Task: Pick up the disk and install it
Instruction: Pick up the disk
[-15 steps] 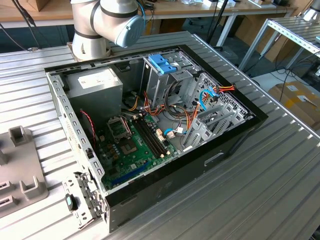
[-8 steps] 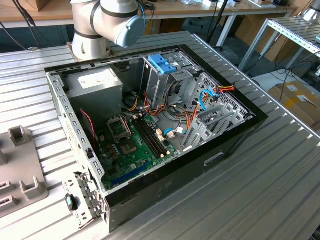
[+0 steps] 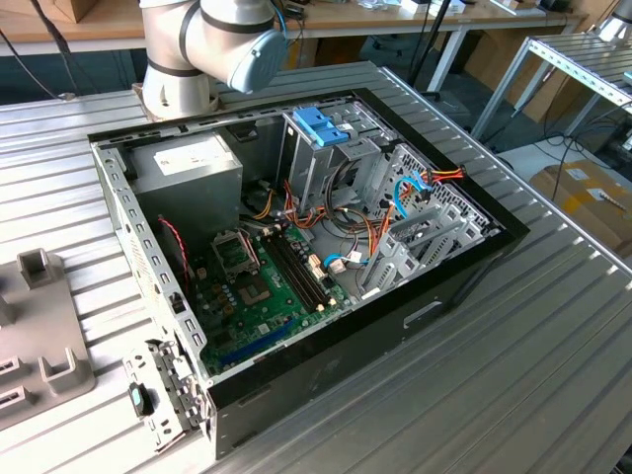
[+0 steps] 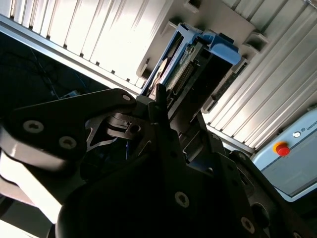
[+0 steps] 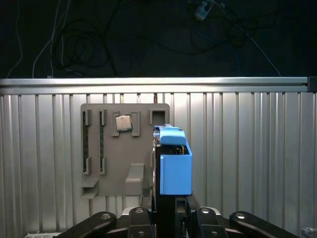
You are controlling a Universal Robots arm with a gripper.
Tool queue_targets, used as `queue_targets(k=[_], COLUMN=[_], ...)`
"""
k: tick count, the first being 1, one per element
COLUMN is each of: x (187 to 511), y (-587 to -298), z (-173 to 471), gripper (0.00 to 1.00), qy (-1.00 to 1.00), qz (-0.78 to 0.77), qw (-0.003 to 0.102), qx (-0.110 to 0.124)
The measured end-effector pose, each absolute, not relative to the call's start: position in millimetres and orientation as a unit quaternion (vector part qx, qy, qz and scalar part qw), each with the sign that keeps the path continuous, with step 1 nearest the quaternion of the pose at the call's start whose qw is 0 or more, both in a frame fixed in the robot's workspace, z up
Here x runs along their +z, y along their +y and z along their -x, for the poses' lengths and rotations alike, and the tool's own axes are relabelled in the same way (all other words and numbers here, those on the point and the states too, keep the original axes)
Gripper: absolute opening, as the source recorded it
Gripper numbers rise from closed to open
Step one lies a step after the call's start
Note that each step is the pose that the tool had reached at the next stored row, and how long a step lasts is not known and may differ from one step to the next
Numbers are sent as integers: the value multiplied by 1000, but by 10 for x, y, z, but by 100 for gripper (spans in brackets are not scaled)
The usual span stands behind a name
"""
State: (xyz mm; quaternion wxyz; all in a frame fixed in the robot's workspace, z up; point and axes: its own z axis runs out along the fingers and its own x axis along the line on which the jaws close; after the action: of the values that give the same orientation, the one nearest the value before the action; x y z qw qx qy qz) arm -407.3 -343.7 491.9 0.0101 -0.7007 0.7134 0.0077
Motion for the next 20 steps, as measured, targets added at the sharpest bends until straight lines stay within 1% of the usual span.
queue_targets(k=[13,20], x=[4920,4919], y=[-3437,-3437], z=[3746,3453], gripper=[35,35], qy=[713,713], qz=[701,701], qw=[10,10], qx=[8,8])
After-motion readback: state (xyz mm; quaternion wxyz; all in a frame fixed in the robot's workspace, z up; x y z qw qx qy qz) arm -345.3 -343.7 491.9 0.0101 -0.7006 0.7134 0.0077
